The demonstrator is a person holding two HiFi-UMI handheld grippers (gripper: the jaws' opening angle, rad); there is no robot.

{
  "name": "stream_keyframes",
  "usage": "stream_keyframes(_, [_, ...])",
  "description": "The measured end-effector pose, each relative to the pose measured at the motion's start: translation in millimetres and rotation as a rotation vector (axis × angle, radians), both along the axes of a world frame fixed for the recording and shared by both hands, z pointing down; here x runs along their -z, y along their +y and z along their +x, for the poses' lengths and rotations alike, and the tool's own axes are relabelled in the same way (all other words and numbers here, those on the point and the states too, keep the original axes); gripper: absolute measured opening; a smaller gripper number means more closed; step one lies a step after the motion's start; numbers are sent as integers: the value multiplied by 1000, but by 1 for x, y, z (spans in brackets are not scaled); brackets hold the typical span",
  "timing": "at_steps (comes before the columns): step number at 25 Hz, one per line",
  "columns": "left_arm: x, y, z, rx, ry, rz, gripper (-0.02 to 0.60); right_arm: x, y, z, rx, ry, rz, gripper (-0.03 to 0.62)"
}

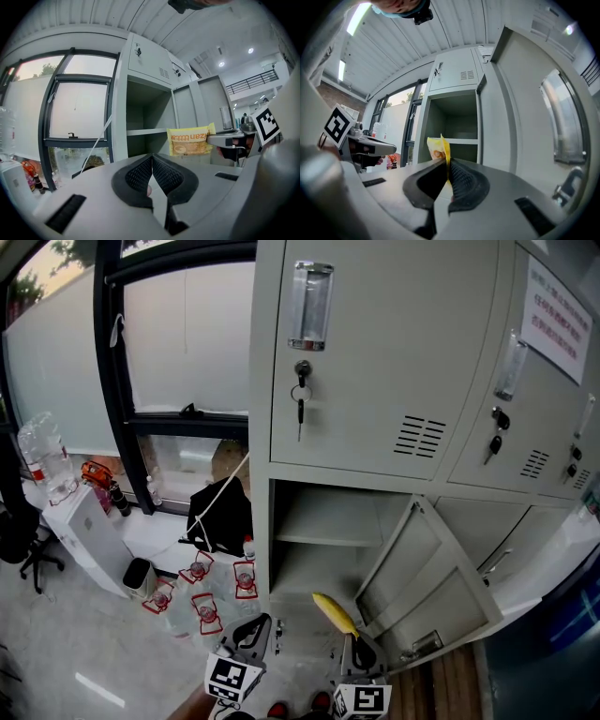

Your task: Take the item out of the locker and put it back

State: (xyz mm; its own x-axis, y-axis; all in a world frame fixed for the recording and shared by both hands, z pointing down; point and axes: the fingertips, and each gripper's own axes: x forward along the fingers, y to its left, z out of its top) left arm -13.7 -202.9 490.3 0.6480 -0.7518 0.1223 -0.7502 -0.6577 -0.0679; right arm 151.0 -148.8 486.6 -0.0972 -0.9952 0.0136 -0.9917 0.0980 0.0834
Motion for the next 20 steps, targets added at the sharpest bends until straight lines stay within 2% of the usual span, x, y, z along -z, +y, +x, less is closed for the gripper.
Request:
stream_keyframes(12, [4, -10, -26, 117, 5, 8, 23, 85, -80, -14, 68, 136, 147, 17])
stream_keyframes(20, [2, -16, -49, 211, 25, -7, 23, 108, -137, -38, 106, 292, 162, 17])
